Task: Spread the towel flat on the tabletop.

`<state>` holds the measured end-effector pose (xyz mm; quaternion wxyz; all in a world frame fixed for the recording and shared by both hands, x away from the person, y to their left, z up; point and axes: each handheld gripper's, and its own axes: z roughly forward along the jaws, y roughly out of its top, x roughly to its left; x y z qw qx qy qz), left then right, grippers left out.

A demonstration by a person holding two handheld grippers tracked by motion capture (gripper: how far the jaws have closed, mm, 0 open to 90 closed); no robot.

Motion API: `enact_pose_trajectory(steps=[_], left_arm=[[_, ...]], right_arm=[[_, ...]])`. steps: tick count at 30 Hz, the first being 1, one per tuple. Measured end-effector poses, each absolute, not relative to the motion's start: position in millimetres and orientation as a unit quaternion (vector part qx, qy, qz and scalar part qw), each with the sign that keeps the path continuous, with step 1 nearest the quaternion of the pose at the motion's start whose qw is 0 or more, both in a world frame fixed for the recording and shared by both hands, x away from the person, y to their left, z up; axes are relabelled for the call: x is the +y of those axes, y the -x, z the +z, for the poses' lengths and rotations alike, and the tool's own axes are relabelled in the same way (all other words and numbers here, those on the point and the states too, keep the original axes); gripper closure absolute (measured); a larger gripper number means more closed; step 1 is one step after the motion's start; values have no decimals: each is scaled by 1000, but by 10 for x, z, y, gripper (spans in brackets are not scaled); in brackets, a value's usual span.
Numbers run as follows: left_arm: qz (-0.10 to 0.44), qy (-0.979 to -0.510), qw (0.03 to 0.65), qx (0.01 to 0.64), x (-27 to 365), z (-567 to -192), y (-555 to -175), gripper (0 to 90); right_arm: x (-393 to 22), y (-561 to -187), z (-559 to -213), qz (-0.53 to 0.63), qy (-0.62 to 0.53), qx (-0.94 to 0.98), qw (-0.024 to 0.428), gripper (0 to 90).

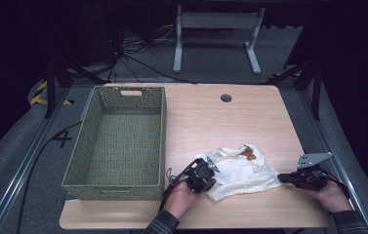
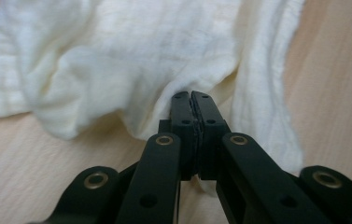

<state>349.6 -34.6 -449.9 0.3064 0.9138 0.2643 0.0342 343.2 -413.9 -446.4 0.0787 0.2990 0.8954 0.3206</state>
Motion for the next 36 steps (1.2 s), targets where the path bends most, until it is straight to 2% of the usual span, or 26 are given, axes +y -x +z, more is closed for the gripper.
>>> enact_pose_trajectory(steps=[7, 12, 16, 23, 36], left_arm=[[84, -900, 306, 300, -274, -4516, -3602, 889], [56, -897, 333, 286, -235, -4413, -3469, 879], [31, -905, 324, 275, -226, -4428, -3324, 880], [5, -908, 313, 277, -214, -4508, -3362, 884], [4, -913, 299, 277, -93, -4496, -3124, 887]], right_arm=[[-4143, -3432, -4464, 320, -299, 896, 78, 874], [-4144, -3420, -4453, 319, -297, 896, 82, 873], [-4161, -3416, -4427, 333, -296, 891, 84, 874], [-4127, -3415, -4463, 317, -291, 899, 77, 880], [-4011, -3020, -4473, 320, -246, 914, 47, 879]])
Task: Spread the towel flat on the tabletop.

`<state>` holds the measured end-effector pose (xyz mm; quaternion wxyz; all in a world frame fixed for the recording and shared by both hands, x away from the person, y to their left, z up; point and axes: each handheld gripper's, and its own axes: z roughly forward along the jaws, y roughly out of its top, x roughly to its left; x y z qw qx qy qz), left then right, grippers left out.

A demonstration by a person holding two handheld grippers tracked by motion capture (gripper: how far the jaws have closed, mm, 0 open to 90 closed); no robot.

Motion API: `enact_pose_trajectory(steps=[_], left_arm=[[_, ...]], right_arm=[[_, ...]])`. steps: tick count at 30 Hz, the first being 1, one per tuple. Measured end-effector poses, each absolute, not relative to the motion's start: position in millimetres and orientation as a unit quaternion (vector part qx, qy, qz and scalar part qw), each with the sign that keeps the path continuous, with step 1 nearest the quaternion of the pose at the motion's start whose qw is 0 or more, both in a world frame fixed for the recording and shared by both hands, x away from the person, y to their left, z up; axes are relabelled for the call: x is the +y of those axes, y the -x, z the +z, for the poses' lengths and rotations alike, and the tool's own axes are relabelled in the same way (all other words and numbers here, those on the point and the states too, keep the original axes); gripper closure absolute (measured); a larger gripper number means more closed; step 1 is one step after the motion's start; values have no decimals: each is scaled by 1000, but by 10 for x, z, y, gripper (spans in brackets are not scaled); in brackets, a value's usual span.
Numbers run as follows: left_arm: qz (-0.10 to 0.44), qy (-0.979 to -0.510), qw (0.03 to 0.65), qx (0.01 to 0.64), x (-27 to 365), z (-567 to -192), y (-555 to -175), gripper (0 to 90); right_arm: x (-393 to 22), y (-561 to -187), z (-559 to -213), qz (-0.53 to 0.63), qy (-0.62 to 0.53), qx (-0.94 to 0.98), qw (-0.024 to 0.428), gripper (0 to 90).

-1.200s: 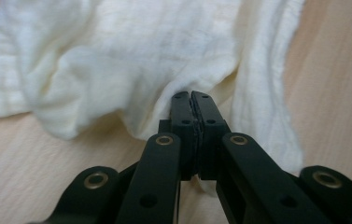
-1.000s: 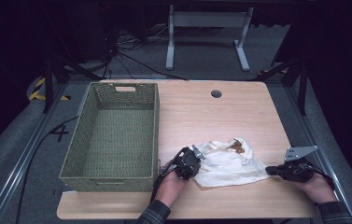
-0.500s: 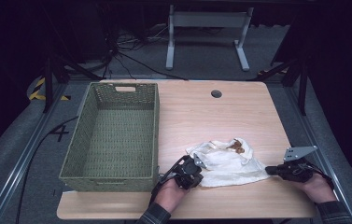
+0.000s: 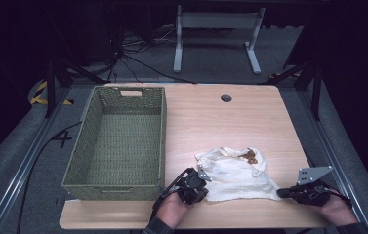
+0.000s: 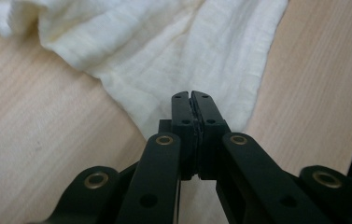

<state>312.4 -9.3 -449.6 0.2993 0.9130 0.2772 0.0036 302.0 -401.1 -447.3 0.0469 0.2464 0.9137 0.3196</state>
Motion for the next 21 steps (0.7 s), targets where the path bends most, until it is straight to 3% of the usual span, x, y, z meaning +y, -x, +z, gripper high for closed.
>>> enact_pose_trajectory(steps=[10, 21], left_arm=[[-8, -909, 306, 284, 38, -4476, -3019, 875], [21, -903, 329, 276, -212, -4441, -3220, 713]], right_arm=[[-3955, -2857, -4473, 323, -228, 918, 29, 862], [-3815, -3186, -4266, 360, -252, 894, 91, 749]])
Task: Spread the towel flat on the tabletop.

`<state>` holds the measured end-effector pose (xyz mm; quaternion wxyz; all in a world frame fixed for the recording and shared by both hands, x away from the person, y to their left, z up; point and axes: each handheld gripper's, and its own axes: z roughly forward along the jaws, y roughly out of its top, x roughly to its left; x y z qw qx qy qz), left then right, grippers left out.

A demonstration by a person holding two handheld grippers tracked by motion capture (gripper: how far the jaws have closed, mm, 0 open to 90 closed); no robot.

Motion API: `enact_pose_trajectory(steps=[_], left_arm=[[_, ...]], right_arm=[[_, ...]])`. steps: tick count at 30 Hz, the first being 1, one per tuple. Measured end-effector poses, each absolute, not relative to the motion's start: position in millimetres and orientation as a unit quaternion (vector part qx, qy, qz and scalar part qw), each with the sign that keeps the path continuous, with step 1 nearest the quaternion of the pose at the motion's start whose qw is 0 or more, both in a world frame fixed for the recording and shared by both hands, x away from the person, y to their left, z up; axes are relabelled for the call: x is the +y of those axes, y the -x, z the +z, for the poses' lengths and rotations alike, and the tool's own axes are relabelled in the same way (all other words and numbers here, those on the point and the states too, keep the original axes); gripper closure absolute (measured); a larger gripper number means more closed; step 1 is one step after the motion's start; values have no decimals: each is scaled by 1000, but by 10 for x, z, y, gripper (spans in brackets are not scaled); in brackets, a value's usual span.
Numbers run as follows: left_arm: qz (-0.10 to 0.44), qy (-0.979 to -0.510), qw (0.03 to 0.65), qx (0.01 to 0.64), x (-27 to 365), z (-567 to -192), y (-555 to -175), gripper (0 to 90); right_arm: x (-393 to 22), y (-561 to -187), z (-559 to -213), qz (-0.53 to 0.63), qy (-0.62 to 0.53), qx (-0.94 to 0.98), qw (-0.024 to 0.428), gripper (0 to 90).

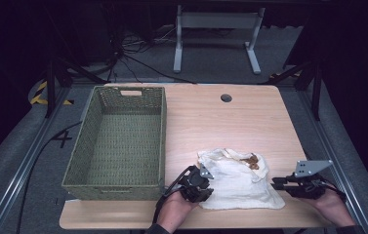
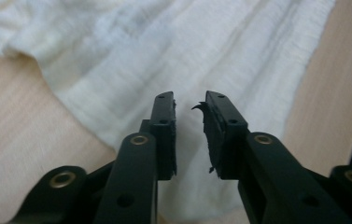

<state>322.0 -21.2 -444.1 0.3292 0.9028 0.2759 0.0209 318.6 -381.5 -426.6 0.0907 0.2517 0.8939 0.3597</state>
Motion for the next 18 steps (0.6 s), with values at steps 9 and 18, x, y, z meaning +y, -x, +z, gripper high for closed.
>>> enact_pose_trajectory(steps=[9, 18], left_arm=[[51, -904, 322, 275, -298, -4515, -3391, 533], [53, -904, 324, 274, -278, -4551, -3385, 470]], right_arm=[[-3580, -3436, -4237, 359, -237, 896, 106, 701], [-3467, -3493, -4370, 328, -230, 911, 101, 666]])
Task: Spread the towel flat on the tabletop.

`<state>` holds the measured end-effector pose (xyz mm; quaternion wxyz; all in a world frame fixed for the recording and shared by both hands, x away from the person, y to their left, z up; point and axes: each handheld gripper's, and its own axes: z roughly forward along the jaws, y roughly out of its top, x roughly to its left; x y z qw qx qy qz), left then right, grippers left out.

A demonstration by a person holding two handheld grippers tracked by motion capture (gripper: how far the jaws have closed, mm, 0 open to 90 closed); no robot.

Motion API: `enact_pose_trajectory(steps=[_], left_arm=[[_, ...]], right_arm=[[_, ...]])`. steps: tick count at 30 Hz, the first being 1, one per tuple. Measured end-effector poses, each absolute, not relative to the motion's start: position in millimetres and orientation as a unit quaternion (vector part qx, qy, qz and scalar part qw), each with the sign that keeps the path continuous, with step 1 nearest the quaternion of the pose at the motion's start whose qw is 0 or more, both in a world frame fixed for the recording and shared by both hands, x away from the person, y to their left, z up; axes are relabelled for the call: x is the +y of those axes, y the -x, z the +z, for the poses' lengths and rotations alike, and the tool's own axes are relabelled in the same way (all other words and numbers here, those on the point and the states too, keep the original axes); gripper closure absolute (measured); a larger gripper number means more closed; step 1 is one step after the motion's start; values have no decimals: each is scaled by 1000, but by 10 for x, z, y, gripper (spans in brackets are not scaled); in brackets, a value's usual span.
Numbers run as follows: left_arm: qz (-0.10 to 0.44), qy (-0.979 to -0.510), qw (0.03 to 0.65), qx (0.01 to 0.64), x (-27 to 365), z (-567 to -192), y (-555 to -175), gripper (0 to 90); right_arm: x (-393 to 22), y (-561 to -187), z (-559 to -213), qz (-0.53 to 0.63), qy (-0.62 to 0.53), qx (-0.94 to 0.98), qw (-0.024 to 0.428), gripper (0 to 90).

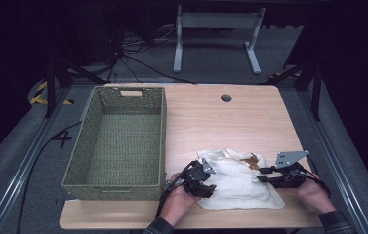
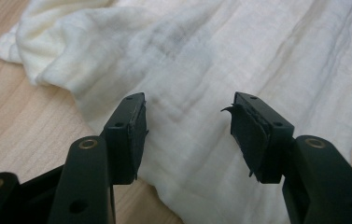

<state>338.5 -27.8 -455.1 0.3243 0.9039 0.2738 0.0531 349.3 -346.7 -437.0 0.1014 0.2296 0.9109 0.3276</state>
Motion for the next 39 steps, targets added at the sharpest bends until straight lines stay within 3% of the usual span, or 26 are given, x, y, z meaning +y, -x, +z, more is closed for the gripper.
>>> enact_pose_trajectory(steps=[2, 5, 7, 10, 13, 24, 39], left_arm=[[54, -904, 325, 274, -286, -4553, -3375, 471], [47, -902, 329, 275, -275, -4541, -3377, 521], [40, -899, 337, 276, -252, -4522, -3379, 659], [29, -897, 344, 277, -233, -4500, -3380, 802], [21, -901, 335, 275, -231, -4507, -3377, 894], [23, -906, 324, 271, -263, -4544, -3360, 896], [24, -908, 325, 263, -253, -4548, -3366, 896]], right_arm=[[-3467, -3504, -4390, 323, -228, 913, 102, 689], [-3458, -3520, -4414, 313, -231, 915, 106, 808], [-3472, -3536, -4397, 317, -235, 913, 107, 871], [-3492, -3562, -4381, 324, -242, 908, 105, 886], [-3506, -3572, -4367, 330, -241, 907, 102, 892], [-3625, -3717, -4140, 377, -262, 879, 126, 896], [-3802, -4338, -4073, 382, -323, 847, 180, 896]])
